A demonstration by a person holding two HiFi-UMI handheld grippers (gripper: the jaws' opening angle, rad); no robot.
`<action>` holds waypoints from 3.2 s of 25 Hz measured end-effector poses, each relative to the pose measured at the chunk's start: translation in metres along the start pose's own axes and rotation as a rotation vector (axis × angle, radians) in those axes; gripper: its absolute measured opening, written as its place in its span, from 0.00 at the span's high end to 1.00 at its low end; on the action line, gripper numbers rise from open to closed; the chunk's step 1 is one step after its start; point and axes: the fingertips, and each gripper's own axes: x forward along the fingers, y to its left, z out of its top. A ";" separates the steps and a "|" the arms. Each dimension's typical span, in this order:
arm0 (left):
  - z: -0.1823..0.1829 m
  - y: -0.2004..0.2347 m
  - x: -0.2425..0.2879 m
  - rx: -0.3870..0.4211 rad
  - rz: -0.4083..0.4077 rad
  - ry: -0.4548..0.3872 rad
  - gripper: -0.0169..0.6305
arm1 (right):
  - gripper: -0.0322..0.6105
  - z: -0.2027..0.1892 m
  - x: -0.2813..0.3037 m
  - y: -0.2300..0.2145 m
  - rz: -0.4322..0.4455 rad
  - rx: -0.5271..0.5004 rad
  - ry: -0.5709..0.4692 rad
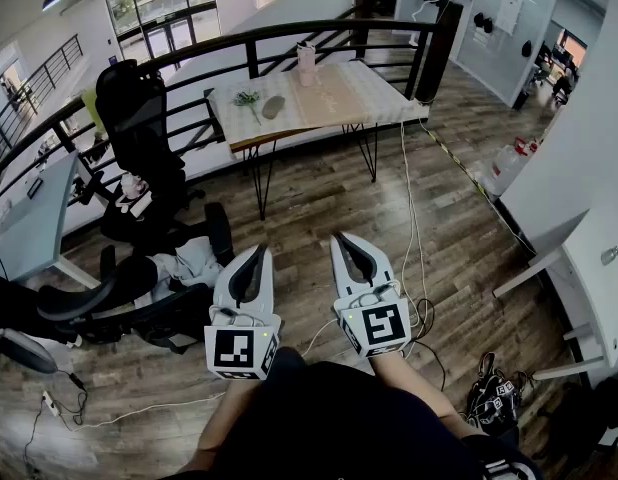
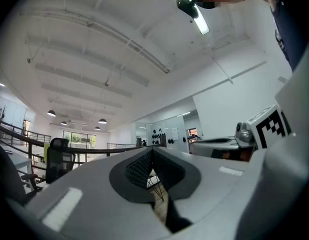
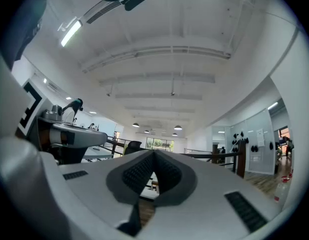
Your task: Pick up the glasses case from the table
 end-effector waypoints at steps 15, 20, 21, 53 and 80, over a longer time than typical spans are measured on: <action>-0.048 0.010 0.053 -0.075 -0.049 0.050 0.94 | 0.94 -0.033 0.044 -0.022 0.030 0.062 0.026; -0.073 0.034 0.123 -0.101 -0.087 0.073 0.79 | 0.94 -0.057 0.096 -0.056 0.008 0.054 0.078; -0.076 0.039 0.138 -0.103 -0.094 0.074 0.78 | 0.94 -0.059 0.110 -0.065 0.005 0.053 0.087; -0.146 0.187 0.364 -0.106 -0.125 0.101 0.77 | 0.94 -0.138 0.360 -0.170 -0.026 0.081 0.110; -0.188 0.240 0.597 -0.127 0.108 0.168 0.77 | 0.94 -0.217 0.591 -0.318 0.277 0.093 0.091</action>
